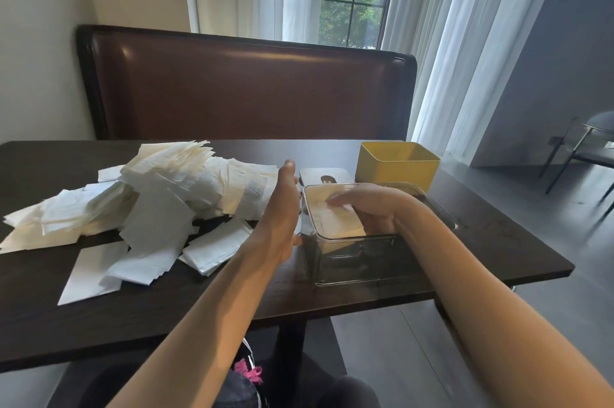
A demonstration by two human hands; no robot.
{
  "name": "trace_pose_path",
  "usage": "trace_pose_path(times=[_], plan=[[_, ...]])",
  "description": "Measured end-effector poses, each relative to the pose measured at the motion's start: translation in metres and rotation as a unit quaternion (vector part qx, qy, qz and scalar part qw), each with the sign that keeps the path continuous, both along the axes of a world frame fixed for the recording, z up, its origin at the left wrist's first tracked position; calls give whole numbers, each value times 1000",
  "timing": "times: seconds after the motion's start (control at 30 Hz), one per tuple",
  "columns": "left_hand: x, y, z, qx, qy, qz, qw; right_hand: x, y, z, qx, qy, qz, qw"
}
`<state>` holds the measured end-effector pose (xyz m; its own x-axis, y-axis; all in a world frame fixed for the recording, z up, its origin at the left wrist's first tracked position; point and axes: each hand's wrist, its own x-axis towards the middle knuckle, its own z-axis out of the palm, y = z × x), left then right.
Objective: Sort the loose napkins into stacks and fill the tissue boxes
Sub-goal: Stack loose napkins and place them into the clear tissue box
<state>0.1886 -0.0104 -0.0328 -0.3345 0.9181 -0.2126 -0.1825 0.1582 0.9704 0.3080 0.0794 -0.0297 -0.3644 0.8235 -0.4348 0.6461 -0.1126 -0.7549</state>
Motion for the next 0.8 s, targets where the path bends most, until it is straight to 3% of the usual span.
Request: trace_pose_path(times=[0.23, 0.37, 0.57, 0.67, 0.8], plan=[[0, 3, -4, 1, -32, -6, 999, -7, 3, -7, -8, -121, 76, 990], [-2, 2, -6, -6, -34, -4, 999, -8, 6, -14, 36, -161, 59, 985], [-1, 0, -6, -27, -22, -16, 999, -4, 11, -14, -24, -76, 18, 997], [-4, -2, -4, -22, -20, -18, 999, -1, 6, -7, 49, -124, 10, 991], [-12, -3, -3, -2, -11, -13, 1000, 0, -5, 14, 154, -27, -64, 986]])
